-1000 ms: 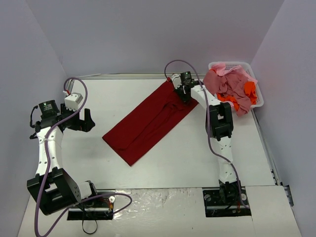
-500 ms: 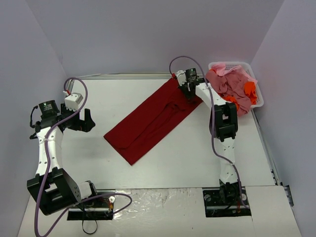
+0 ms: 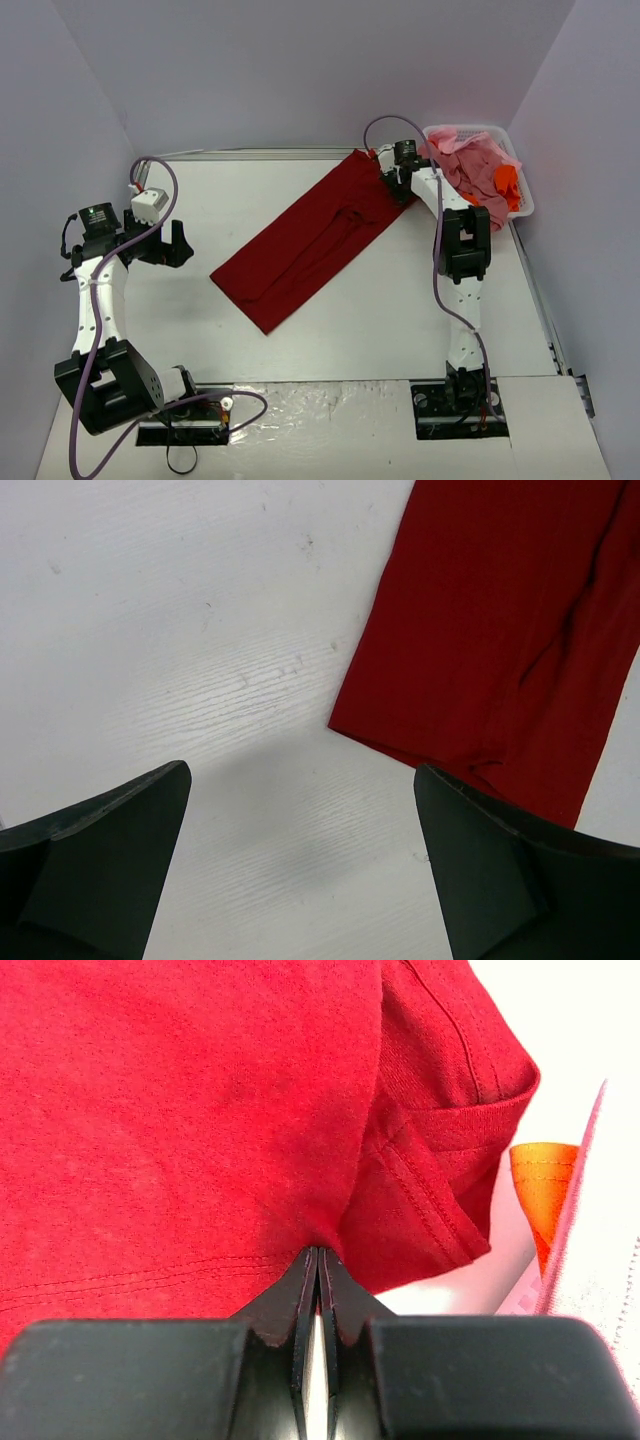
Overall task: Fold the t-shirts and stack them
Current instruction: Rotate the tshirt 90 degrees
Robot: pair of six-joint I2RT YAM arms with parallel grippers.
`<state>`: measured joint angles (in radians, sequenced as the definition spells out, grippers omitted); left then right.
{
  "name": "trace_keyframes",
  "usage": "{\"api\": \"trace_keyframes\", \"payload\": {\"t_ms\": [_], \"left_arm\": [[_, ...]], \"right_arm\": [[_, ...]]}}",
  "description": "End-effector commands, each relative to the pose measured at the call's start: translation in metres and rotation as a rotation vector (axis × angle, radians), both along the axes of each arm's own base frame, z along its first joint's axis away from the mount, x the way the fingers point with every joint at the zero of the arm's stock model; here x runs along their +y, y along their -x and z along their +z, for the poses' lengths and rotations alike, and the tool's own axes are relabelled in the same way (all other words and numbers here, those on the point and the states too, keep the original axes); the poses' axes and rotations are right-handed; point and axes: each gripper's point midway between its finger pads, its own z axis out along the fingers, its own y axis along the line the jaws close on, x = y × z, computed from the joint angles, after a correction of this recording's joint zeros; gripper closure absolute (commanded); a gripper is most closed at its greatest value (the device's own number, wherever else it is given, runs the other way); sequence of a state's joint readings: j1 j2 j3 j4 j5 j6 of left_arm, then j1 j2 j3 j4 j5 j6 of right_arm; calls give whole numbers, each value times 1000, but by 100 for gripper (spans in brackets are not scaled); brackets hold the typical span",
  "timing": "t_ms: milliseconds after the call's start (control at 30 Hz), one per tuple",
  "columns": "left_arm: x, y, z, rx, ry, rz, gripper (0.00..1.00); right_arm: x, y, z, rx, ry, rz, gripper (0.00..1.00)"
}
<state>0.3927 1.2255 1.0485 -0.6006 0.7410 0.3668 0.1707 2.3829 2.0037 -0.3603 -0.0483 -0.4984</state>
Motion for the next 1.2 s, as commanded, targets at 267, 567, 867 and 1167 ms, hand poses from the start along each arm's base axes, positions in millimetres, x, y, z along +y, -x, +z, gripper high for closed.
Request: {"api": "trace_keyframes", "payload": {"t_ms": [267,567,867,1167], "left_arm": [[-6,2,3,-7,10,-37,6],[-7,2,6,-20,14,-36,6],[-8,1,5,-18,17,-45,6],[-7,1,5,-21,10,-43,6]], "right_arm": [[-3,9,13,2,17,10,100],[19,34,78,-78,-27,48,100],[79,81,68,10,-47,182,100],[133,107,32,112,-36,272,100]]}}
